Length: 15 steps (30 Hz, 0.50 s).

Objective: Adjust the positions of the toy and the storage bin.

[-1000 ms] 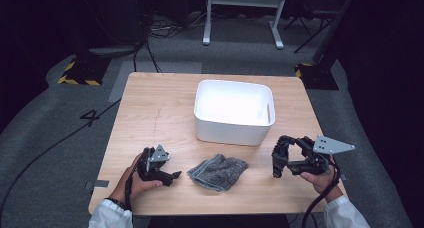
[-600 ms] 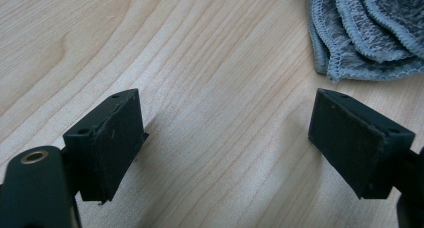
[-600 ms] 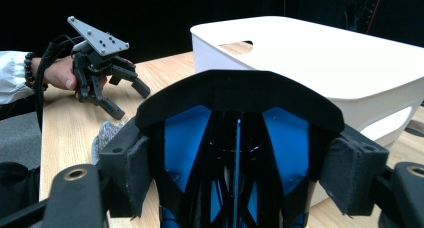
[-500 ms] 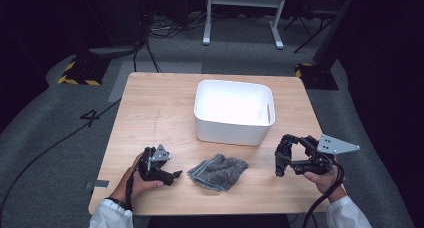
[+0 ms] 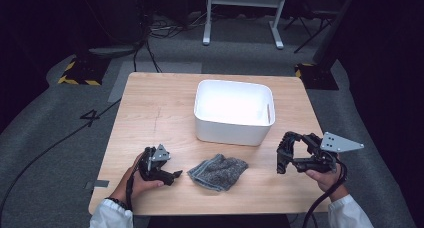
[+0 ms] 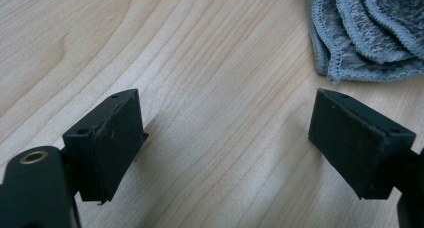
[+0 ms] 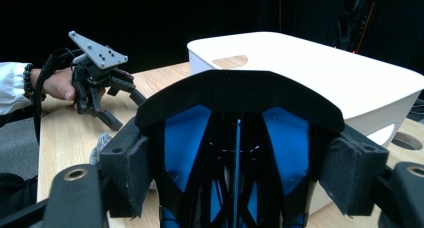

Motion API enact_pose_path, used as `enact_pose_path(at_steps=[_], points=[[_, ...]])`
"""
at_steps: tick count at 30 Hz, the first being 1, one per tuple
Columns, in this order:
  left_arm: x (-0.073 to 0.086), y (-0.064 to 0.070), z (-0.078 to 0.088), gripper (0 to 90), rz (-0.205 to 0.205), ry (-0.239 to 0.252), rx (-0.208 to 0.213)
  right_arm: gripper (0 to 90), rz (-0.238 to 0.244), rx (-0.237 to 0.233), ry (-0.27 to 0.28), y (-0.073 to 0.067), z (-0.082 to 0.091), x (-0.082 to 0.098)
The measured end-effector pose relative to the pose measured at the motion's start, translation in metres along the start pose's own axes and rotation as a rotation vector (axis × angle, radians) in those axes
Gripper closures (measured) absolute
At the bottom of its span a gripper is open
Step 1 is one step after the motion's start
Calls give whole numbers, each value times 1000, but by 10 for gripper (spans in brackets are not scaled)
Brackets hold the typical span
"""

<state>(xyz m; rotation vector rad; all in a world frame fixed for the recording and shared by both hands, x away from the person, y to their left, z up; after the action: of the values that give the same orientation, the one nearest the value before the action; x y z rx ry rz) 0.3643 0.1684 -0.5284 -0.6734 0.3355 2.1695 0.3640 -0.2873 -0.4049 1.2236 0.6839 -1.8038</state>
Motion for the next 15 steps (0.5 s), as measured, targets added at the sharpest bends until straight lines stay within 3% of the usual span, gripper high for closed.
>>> enact_pose_path(at_steps=[15], points=[[0, 0, 0, 145, 0, 0, 0, 254, 11, 43, 36, 11, 19, -29]])
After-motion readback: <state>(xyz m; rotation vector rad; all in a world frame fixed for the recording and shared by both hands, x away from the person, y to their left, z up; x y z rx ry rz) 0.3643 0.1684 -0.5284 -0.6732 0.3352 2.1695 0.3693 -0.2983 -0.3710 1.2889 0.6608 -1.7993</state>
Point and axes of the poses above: each handheld gripper's, and its own axes: z roughly backward along the jaws, x roughly out of its underside, y roughly to its right, the point moved 3 cm from there along -z, roughly forward along the jaws, and after that the axes turned 9 degrees about -y, right-handed, at the moved point
